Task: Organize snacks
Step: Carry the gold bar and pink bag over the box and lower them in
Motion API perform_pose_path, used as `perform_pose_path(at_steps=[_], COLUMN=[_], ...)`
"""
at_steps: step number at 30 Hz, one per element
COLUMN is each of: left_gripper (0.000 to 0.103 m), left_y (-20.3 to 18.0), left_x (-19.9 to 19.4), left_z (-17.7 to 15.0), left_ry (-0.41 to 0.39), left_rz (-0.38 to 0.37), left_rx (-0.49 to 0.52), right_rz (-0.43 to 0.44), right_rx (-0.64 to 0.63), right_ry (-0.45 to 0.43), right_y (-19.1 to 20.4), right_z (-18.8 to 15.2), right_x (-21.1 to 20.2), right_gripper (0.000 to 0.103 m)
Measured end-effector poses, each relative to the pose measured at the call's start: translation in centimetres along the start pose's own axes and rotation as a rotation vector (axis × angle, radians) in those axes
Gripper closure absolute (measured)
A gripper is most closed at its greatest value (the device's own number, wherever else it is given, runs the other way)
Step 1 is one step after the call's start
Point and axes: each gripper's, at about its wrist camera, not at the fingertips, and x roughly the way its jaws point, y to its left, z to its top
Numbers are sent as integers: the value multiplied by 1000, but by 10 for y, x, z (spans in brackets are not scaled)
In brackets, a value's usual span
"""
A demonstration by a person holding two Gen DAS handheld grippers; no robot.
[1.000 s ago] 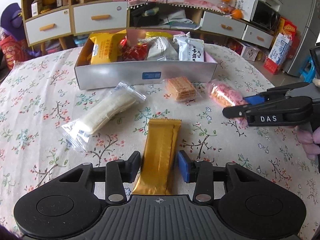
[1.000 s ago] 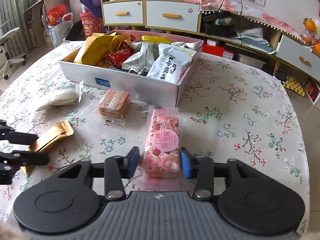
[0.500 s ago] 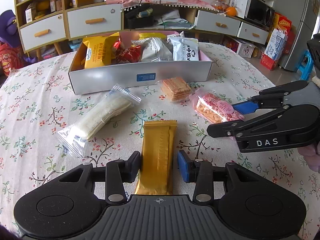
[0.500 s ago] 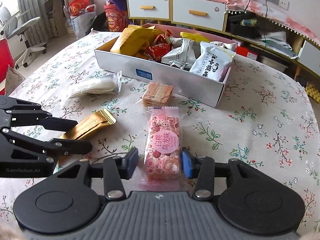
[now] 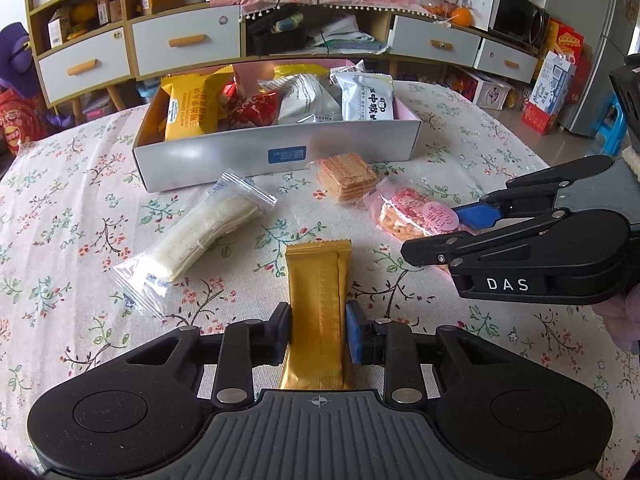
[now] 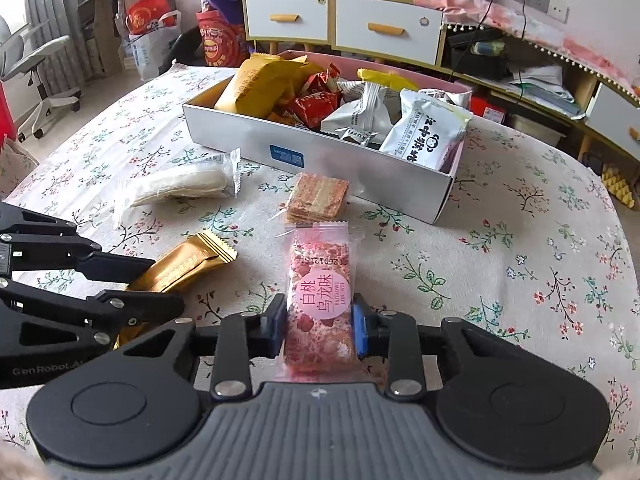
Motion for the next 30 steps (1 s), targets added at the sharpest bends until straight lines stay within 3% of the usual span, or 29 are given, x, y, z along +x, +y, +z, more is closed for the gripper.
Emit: perform_pose_path(at_steps=[12,30], left_gripper=[77,77], left_y=[12,37], left_x=[-17,-30], left_z=[14,55], left_ry=[-34,-142], left_rz=[-10,-26], left_rx=[-56,-204], right_rz=[24,25], right_rx=[34,198], right_ry=[-43,-154], right_y=[2,-12], right_z=[11,43], right_x=[-12,-21], right_gripper=[73,73])
